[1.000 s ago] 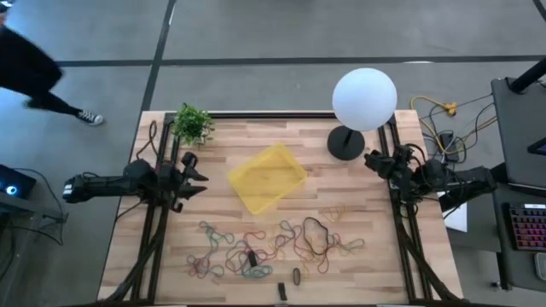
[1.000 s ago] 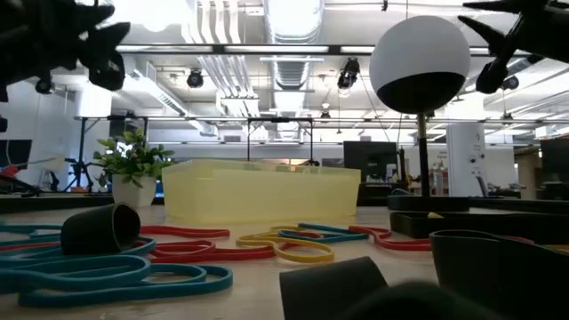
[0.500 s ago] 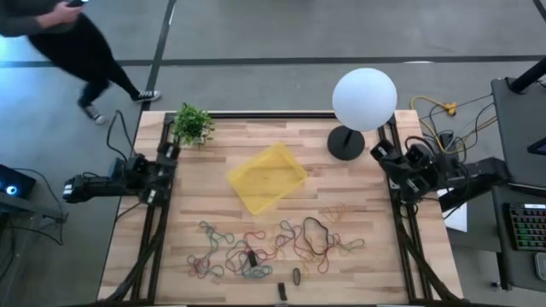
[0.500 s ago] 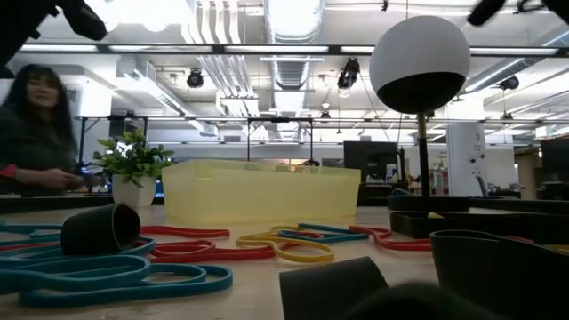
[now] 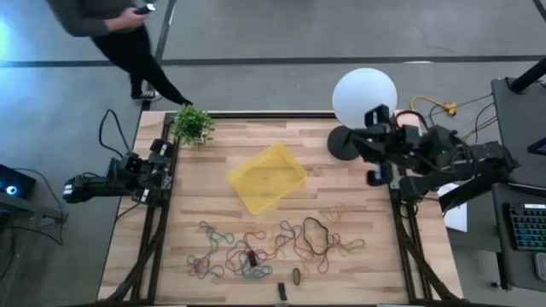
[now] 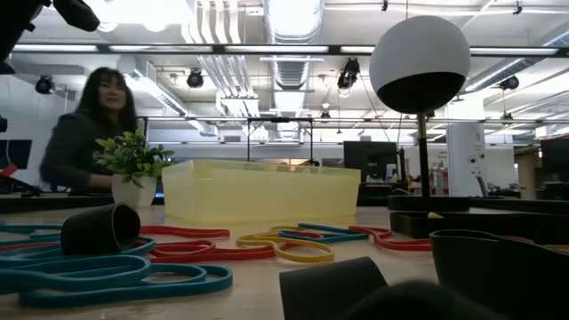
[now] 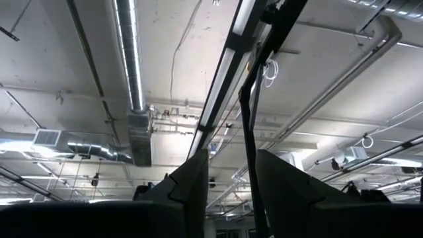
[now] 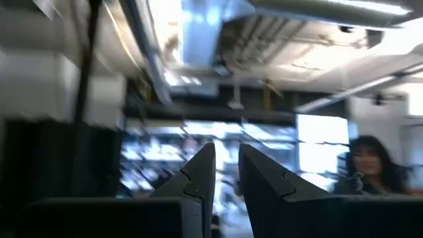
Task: Pick and place rubber bands into bin
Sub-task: Put the blue rubber band into the yellow bin
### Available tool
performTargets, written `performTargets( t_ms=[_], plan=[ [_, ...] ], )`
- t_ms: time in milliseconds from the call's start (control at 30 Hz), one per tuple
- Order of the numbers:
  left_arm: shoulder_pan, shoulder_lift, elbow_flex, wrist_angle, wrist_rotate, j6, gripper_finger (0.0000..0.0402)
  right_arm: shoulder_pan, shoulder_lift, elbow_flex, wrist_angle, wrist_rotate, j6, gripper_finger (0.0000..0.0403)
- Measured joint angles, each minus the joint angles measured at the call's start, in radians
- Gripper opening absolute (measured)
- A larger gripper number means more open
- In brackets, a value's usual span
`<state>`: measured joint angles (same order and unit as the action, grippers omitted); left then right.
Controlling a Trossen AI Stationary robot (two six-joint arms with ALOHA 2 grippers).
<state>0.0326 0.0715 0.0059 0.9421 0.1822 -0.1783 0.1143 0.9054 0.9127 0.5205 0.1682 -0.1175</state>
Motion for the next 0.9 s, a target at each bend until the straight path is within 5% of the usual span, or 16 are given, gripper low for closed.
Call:
performTargets(
  t_ms=[233, 467, 633, 900],
  plan=[
    [0.0, 0.0, 0.0, 0.0, 0.0, 0.001, 0.0112, 0.0, 0.201, 0.281, -0.223, 0.209, -0.187, 0.0091],
    [0.0, 0.0, 0.0, 0.001, 0.0, -0.025, 0.0112, 0.0, 0.348, 0.484, -0.367, 0.233, -0.258, 0.0141],
    [0.0, 0.0, 0.0, 0.0, -0.016, -0.223, 0.0112, -0.002, 0.375, 0.529, -0.402, 0.233, -0.261, 0.0165],
    [0.0, 0.0, 0.0, -0.001, -0.034, -0.234, 0.0112, -0.006, 0.357, 0.529, -0.414, 0.235, -0.252, 0.0174]
  ],
)
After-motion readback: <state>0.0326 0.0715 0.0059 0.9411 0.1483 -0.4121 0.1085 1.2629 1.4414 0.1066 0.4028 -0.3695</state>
